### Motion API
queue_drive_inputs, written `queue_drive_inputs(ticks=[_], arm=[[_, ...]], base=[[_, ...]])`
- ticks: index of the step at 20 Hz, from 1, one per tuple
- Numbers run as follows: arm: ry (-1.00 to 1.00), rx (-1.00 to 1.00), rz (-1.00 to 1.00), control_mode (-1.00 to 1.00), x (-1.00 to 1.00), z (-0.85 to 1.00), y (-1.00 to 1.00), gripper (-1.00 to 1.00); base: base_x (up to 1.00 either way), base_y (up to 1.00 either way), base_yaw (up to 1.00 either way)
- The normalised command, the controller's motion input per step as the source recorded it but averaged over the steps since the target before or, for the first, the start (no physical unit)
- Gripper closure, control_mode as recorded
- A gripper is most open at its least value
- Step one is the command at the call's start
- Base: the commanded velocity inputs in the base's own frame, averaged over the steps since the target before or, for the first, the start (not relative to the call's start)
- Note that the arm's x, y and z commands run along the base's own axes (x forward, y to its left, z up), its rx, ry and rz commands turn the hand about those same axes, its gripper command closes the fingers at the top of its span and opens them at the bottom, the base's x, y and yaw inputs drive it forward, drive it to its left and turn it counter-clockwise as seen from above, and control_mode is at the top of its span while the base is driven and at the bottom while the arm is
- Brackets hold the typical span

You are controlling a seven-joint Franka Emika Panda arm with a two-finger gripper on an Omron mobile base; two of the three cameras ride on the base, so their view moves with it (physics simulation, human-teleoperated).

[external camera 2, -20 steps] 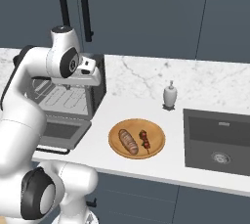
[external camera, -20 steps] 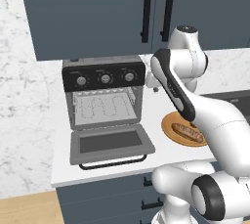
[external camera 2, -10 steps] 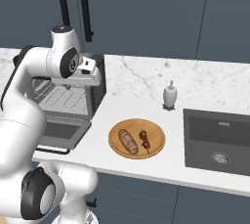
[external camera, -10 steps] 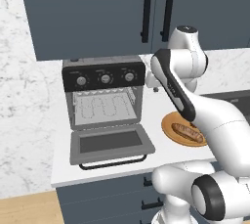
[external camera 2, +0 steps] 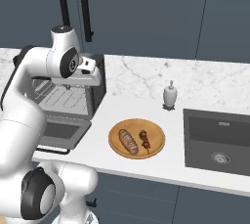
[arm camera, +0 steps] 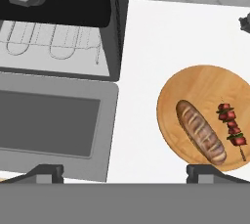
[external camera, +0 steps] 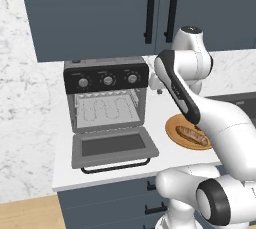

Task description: Pick up the kebab skewer and baguette bread, and place them inside the toaster oven. Close the toaster oven door and start by setting the timer.

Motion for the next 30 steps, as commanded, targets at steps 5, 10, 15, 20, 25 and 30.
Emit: queue_drive_inputs(ticks=[5,10,15,20,25,30], arm=[[0.0,-0.06,0.01,-1.0,-0.13,-0.11,0.0,-1.0],[-0.12,-0.19,0.08,-1.0,-0.67,-0.41,0.49,-1.0],[-0.2,-0.22,0.21,-1.0,-0.12,-0.27,1.0,-1.0],[-0.33,-0.1,0.13,-1.0,0.05,-0.18,0.88,-1.0],[-0.2,-0.01,0.0,-1.0,0.2,-0.13,0.83,-1.0],[-0.12,0.0,-0.06,-1.0,0.49,-0.14,0.17,-1.0]], base=[[0.0,0.0,0.0],[0.0,0.0,0.0],[0.0,0.0,0.0],[0.0,0.0,0.0],[0.0,0.0,0.0],[0.0,0.0,0.0]])
